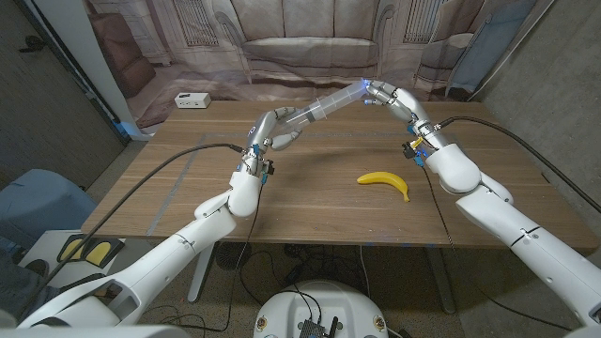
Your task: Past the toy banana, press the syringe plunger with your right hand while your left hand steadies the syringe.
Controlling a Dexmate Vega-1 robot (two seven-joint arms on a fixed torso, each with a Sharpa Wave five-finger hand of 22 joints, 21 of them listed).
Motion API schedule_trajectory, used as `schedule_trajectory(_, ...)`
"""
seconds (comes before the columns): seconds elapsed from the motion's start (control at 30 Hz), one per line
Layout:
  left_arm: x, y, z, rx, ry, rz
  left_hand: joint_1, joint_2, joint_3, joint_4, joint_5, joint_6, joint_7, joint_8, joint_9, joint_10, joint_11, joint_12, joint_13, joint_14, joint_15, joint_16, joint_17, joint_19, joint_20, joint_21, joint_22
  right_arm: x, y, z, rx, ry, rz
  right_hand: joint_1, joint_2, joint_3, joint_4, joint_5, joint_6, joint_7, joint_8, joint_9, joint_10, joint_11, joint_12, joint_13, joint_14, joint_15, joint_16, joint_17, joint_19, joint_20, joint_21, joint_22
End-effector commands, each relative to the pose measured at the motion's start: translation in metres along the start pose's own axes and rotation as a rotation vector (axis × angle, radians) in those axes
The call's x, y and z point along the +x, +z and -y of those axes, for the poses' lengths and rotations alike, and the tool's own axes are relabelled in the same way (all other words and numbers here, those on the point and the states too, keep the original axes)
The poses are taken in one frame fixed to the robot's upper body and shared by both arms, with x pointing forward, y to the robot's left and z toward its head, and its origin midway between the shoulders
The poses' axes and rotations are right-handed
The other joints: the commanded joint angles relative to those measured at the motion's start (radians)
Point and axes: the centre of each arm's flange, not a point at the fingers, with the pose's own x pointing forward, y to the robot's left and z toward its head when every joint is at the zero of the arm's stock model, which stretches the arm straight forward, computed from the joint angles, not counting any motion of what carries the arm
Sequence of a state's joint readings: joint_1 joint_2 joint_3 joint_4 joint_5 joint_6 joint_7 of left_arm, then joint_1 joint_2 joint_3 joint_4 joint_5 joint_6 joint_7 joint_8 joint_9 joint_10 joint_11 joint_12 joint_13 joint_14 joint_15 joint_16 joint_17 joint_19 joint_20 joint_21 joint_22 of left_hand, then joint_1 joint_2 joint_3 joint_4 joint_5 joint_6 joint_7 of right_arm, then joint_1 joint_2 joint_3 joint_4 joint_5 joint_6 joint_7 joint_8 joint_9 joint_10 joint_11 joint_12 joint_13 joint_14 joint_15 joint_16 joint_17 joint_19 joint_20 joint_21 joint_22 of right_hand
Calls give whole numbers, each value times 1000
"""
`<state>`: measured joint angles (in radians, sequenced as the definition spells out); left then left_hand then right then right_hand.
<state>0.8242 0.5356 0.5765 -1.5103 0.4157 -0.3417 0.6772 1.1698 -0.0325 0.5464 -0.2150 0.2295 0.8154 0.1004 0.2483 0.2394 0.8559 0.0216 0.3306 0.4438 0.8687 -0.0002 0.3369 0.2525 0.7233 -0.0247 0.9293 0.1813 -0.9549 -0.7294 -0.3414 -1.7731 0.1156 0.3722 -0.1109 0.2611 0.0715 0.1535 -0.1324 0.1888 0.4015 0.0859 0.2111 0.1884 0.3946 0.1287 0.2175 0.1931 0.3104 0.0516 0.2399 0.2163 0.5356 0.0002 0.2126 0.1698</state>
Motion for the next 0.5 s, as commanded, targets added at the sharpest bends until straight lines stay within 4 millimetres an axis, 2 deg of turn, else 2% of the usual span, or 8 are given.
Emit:
schedule_trajectory(0.03, -4, 4, -1, -1, -16, 0, 155, 168, 47, 43, 5, 113, -51, 3, 5, 74, -70, -4, 3, 116, -138, 3, 2, -5, -1, 11, 2, -1, 2, -7, 10, 20, 3, 7, 3, 7, 3, 0, 1, 2, 3, 2, 2, 7, -1, 2, -4, 0, -3, 2, 0, -1, 0, 5)
schedule_trajectory(0.5, -4, 5, -4, 10, 6, 2, 152, 166, 48, 44, 6, 115, -53, 2, 6, 79, -72, -7, 2, 119, -141, 3, 2, -6, -2, 18, 2, 4, 1, -9, 7, 32, 9, 7, 1, 7, 3, -1, 3, 5, 2, 2, 5, 9, -2, 3, -1, 3, -4, 2, 0, -1, -2, 5)
